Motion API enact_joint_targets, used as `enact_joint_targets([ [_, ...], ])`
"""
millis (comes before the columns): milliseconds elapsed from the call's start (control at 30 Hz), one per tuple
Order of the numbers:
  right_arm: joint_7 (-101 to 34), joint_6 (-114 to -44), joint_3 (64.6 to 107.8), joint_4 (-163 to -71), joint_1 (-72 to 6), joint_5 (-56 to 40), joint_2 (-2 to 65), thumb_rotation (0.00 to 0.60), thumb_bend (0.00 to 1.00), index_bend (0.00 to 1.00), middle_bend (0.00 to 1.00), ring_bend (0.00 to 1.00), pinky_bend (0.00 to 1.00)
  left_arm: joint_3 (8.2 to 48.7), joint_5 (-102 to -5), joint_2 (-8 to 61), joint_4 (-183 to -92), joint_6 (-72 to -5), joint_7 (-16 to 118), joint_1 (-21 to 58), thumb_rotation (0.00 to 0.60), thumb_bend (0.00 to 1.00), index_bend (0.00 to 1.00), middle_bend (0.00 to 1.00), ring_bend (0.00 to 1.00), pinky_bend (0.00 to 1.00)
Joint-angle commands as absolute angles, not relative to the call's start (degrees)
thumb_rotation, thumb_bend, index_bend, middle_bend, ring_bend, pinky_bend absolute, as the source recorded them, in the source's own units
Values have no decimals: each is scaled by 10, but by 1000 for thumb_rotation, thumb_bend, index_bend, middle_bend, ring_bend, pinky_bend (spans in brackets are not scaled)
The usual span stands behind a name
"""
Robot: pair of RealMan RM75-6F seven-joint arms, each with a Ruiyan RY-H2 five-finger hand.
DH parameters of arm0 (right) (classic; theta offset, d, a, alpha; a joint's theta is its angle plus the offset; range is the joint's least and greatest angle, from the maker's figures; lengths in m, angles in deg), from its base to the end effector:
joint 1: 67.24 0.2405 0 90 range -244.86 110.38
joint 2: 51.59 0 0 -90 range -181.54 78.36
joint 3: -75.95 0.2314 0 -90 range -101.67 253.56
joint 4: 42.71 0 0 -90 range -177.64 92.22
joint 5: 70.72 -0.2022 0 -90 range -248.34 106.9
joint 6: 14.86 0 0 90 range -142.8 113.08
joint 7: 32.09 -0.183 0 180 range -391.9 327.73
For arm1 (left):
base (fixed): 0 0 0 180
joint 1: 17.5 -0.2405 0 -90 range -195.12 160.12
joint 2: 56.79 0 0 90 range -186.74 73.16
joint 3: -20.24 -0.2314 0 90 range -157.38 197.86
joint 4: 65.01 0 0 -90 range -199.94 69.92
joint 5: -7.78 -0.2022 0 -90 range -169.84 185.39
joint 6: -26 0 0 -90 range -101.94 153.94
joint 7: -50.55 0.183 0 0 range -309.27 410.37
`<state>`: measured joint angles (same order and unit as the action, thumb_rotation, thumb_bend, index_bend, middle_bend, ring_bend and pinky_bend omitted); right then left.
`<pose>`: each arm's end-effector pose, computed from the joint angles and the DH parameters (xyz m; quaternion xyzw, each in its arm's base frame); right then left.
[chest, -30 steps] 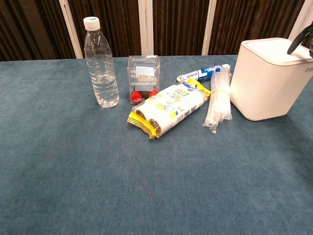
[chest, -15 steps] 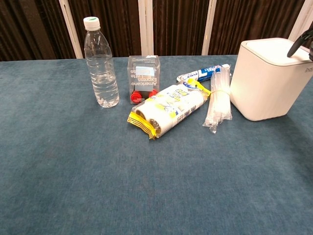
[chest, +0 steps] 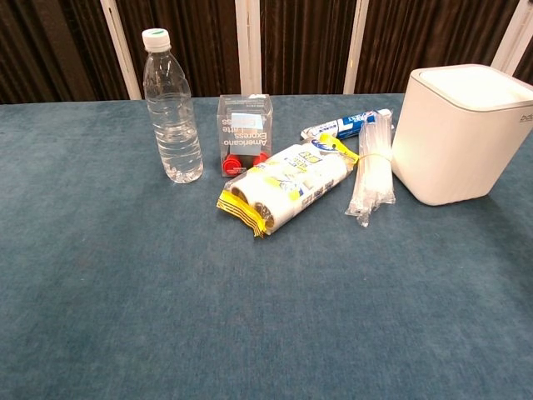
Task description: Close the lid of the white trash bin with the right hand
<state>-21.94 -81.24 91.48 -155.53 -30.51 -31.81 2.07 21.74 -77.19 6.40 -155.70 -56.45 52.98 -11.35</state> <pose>-0.1746 -0.3586 0.1719 0.5328 -0.5060 0.4093 0.5409 -0.2964 0.2196 0.1530 -0.6209 -0.3778 -0.3468 0.5928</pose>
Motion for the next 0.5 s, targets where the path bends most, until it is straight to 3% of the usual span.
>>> enact_joint_targets([
  [33,-219,-908,835,-1562,-394,-147,22,600,403,0,97,80,184,216,-775,63,-1558,-568,530,-115,600,0,0,0,0,0],
  [100,-220,-945,793,-1542,-435,-74,39,600,343,0,11,3,97,215,-779,63,-1558,-571,532,-116,600,0,0,0,0,0],
  [267,-251,-1004,721,-1493,-517,32,77,600,311,0,0,0,3,212,-778,58,-1568,-572,547,-118,600,0,0,0,0,0],
  [500,-245,-1081,688,-1397,-580,119,119,600,310,0,0,0,0,210,-789,61,-1570,-583,560,-122,600,0,0,0,0,0],
])
